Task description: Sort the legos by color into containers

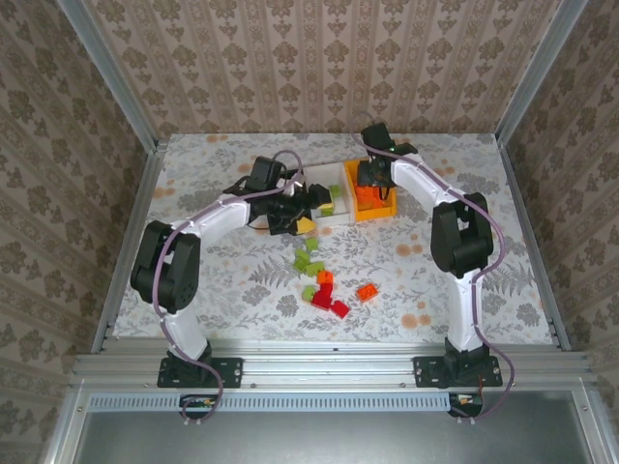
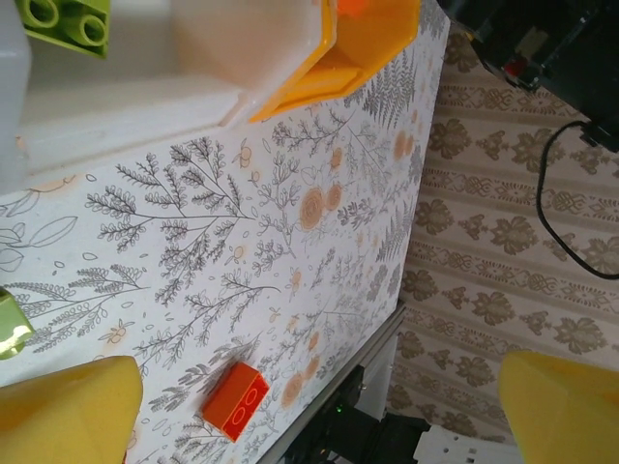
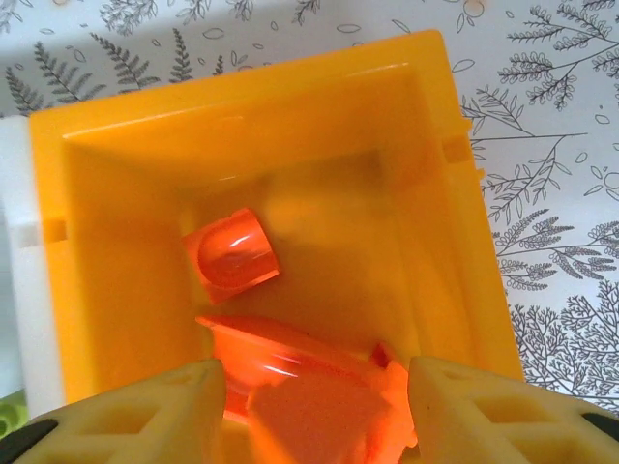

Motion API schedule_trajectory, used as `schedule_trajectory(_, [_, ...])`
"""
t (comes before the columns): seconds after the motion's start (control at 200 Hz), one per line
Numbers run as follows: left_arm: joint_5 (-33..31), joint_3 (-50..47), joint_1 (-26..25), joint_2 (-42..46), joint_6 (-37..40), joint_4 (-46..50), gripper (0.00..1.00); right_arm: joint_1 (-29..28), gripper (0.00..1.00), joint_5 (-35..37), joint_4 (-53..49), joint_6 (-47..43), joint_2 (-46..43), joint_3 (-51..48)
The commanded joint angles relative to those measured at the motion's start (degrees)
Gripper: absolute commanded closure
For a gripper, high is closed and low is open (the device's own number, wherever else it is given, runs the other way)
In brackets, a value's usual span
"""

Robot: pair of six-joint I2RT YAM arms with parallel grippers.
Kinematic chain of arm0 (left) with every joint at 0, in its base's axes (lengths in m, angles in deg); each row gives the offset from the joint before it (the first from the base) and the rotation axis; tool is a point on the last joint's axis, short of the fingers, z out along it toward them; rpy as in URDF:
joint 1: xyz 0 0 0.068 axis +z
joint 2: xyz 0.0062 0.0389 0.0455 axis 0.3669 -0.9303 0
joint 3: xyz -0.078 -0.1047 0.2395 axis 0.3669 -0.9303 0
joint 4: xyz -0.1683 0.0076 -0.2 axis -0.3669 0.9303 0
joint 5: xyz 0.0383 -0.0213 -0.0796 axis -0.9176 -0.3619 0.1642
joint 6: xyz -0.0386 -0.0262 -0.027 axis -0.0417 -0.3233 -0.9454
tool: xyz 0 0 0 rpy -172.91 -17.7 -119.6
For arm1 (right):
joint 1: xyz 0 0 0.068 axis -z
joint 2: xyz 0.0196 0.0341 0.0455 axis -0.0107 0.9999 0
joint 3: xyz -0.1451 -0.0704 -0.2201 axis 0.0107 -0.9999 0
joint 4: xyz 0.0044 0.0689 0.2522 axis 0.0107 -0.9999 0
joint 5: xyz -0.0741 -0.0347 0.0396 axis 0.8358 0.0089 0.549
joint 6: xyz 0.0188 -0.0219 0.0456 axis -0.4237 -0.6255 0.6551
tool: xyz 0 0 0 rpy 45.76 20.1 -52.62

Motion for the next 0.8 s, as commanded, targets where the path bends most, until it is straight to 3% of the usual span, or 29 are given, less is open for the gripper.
schedule_trajectory(0.0, [1.2,1.51,0.89,-0.01,1.37,0.54,0.03,-0.18,0.43,-0.53,-2.52,-1.55,-2.6,1.58])
schedule_trajectory(0.115, [1.12,1.43,1.31,0.29,1.24,0.48,0.03,-0.31,0.42,-0.31,-1.2,-1.03,-8.22,-2.47])
schedule_trajectory(0.215, [0.94,1.34,1.27,0.6,1.24,0.47,0.03,-1.85,0.41,0.11,2.4,0.97,-17.81,-13.65])
schedule_trajectory(0.415, [0.59,1.42,1.36,1.31,1.32,0.83,0.03,-11.68,0.28,1.29,2.3,5.02,-34.93,-37.63])
schedule_trajectory(0.615, [0.59,1.43,0.78,1.75,1.46,0.82,0.03,-25.55,0.17,-0.11,-1.64,9.21,-38.62,-51.01])
schedule_trajectory(0.795, [0.48,1.64,0.19,2.19,1.85,1.16,0.03,-28.4,0.12,0.54,-1.23,11.01,-38.86,-55.99])
